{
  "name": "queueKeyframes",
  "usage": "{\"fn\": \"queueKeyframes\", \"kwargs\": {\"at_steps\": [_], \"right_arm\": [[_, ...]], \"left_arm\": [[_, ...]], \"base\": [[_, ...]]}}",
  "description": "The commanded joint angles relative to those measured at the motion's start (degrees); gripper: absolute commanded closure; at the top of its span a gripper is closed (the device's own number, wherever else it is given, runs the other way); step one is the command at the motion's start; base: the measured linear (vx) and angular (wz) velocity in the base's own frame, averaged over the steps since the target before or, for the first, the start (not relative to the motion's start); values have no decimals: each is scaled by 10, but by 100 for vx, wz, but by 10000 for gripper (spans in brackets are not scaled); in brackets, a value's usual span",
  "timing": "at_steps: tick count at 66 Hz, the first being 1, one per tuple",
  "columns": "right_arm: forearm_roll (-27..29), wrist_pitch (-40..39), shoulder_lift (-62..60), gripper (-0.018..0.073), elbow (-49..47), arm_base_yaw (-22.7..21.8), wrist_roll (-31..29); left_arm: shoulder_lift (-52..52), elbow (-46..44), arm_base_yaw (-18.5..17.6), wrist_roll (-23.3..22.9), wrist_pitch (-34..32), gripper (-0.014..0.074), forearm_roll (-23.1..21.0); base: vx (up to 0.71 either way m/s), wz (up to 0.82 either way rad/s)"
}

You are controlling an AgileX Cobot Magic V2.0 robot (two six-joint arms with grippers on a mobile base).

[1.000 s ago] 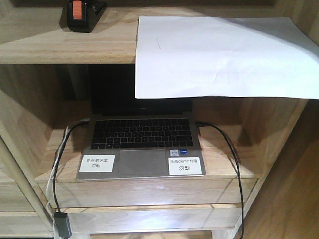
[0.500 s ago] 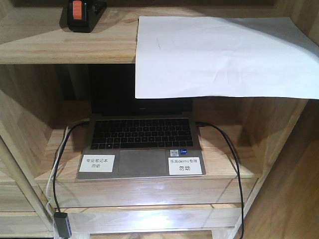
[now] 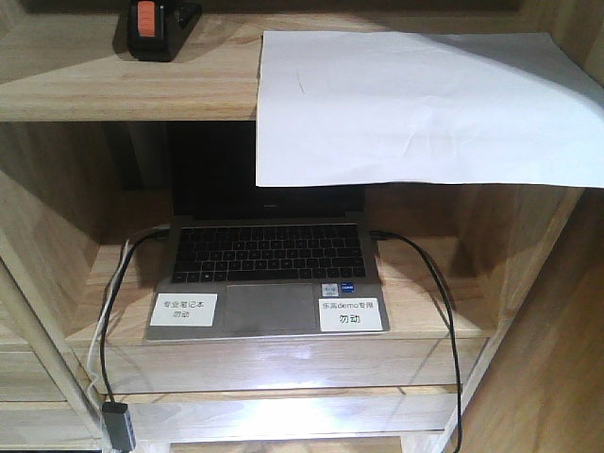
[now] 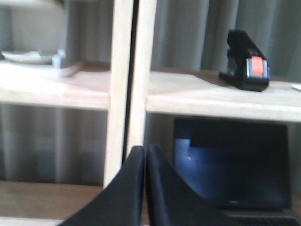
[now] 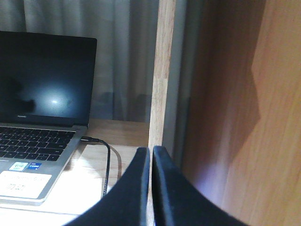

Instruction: Grab stapler and paper to desk for stapling

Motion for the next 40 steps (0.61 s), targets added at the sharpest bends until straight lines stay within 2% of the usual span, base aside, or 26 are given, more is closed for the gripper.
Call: {"fn": "queueKeyframes", "kwargs": {"at_steps": [1,12,19,25,40], "right_arm": [[-1,-42,-8,568,2,-3,-5],[-1,-42,-8,568,2,-3,-5],[-1,-42,-8,568,2,-3,-5],[-1,-42,-8,568,2,-3,-5],[-1,-42,-8,568,2,-3,-5]], "left_arm": [[10,-17,-4,-2,-52,603,-6],[10,-17,-4,-4,-61,594,-6],[10,-17,-4,-4,-75,549,-6],[10,-17,-4,-4,-75,478,-6],[10,-17,-4,-4,-74,192,-6]], "base": [[0,0],[0,0],[0,0],[0,0],[0,0]]}}
